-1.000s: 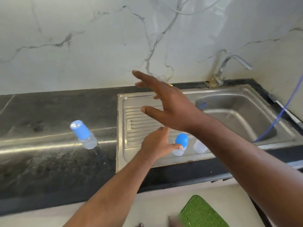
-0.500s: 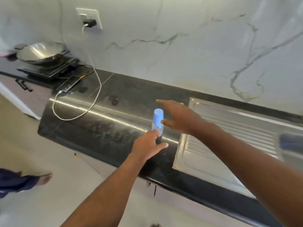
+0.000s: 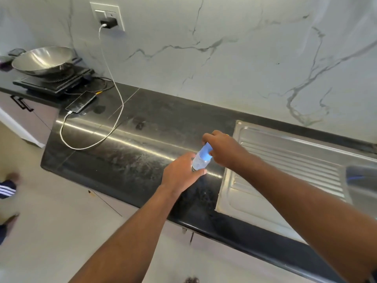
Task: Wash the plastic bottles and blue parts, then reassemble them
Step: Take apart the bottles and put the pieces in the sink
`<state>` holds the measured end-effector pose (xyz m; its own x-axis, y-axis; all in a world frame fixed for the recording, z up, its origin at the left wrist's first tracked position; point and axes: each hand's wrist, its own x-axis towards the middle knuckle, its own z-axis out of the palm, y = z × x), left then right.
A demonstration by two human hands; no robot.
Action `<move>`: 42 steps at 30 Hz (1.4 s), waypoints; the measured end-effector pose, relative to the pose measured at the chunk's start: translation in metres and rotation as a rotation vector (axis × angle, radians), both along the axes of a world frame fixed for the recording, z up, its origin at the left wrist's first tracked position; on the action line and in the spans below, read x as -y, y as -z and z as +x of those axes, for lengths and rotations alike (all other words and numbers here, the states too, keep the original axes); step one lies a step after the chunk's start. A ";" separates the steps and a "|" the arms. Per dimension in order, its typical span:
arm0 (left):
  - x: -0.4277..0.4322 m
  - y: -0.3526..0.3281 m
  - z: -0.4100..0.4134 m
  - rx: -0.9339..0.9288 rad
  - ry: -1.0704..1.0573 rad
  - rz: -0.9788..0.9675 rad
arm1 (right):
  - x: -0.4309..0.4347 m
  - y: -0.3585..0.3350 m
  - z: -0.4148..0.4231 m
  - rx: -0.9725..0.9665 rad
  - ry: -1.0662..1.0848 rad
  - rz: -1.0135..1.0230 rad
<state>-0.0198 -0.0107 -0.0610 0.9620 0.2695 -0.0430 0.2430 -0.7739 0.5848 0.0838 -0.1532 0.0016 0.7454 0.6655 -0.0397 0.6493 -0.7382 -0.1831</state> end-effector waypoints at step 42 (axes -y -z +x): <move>0.186 -0.005 0.025 0.060 0.679 0.018 | 0.210 -0.002 -0.091 -0.111 0.554 0.030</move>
<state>0.0055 -0.1968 -0.0559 0.9188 -0.3946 0.0141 -0.3321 -0.7531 0.5679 -0.0073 -0.3631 0.0035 0.9760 0.1785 -0.1252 0.1422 -0.9565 -0.2548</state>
